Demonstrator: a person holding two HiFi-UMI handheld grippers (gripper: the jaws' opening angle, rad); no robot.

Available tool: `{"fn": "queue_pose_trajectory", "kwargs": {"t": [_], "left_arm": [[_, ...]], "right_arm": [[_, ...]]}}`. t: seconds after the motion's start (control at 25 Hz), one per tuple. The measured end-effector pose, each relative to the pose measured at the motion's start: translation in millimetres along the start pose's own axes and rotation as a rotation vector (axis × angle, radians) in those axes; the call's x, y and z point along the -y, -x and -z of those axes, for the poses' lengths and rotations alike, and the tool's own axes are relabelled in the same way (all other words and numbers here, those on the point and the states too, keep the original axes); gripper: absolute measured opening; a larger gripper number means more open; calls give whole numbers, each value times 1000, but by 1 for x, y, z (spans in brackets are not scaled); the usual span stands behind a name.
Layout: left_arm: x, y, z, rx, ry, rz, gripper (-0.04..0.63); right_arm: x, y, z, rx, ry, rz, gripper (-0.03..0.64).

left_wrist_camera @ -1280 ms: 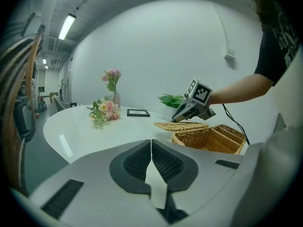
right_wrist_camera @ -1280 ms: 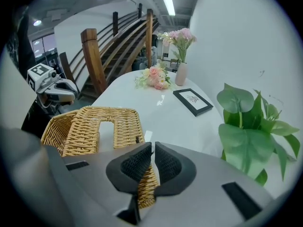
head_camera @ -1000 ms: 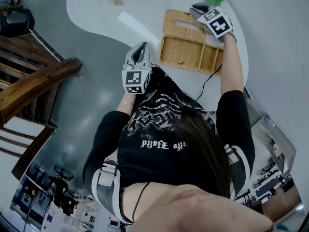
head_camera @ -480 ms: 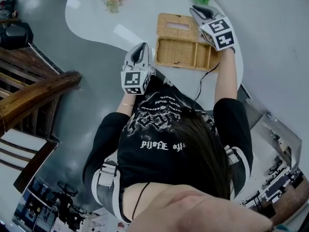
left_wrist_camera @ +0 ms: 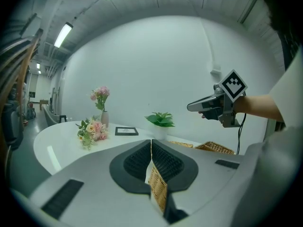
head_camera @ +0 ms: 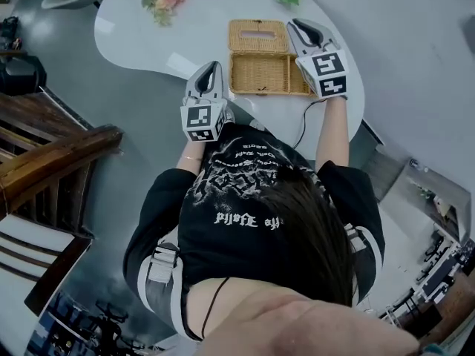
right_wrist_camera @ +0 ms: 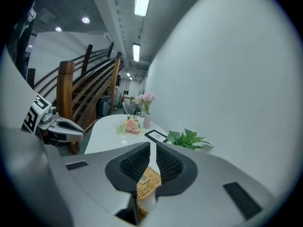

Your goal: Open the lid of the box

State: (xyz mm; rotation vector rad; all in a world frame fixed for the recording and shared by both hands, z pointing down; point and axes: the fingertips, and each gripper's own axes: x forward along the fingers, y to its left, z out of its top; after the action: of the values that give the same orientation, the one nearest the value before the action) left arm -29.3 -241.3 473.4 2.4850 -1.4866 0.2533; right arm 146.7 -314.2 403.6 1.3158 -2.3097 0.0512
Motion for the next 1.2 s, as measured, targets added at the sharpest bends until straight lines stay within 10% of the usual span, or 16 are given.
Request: {"fn": "queue_pose_trajectory", "kwargs": {"t": [1.2], "left_arm": [[39,17,-3,66,-18,66,25]], "right_arm": [[-65,84,81,147,-237,207,31]]}}
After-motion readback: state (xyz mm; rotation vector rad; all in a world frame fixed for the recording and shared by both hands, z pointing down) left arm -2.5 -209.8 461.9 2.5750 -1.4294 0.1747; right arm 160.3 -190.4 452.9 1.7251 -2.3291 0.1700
